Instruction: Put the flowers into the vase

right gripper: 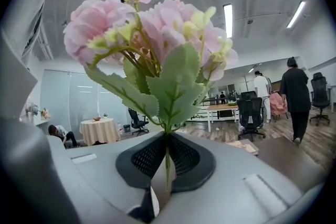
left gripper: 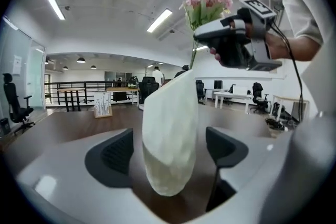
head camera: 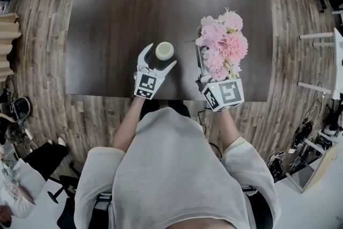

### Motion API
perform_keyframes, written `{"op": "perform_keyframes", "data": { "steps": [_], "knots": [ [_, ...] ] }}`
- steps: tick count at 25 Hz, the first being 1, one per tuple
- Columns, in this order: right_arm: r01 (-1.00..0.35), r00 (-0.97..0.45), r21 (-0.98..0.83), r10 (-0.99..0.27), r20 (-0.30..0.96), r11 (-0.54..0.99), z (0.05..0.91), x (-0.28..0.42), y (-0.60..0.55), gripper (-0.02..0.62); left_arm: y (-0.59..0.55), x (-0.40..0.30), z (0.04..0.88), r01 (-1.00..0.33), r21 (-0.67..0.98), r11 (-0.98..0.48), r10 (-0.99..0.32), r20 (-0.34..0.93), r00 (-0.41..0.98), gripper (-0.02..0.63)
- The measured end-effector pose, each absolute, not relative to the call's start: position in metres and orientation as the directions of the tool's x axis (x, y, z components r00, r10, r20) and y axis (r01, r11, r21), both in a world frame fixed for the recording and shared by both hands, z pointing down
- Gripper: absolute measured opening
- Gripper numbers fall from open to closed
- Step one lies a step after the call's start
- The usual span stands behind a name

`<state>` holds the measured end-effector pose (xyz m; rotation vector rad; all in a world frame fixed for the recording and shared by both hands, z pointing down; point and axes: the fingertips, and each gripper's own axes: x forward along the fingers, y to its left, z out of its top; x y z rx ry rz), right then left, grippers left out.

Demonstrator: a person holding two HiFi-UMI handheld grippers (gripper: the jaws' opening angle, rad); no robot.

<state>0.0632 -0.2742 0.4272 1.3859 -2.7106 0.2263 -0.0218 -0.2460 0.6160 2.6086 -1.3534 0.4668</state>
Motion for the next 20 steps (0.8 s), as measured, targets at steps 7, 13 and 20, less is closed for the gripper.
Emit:
{"op": "perform_keyframes", "data": {
  "steps": [7, 13, 20],
  "knots": [
    [-0.770, -0.638, -0.082, -0.764, 0.097, 0.632, 0.393, 0.034, -0.274, 0.018, -0.263, -0.012, 0.625, -0.804, -0.002, -0.595, -0.750, 0.360, 0.555, 0.374],
    [-0.729, -0.684, -0.078, -0.725, 0.074, 0.680, 0.374, 0.014, -0.263, 0.018, -0.262, -0.011, 0.625, -0.800, -0.001, -0.600, -0.748, 0.354, 0.561, 0.351],
    [-0.700, -0.713, -0.083, -0.687, 0.142, 0.709, 0.403, -0.003, -0.250, 0.018, -0.261, -0.012, 0.623, -0.801, -0.002, -0.599, -0.750, 0.353, 0.560, 0.351]
  ]
}}
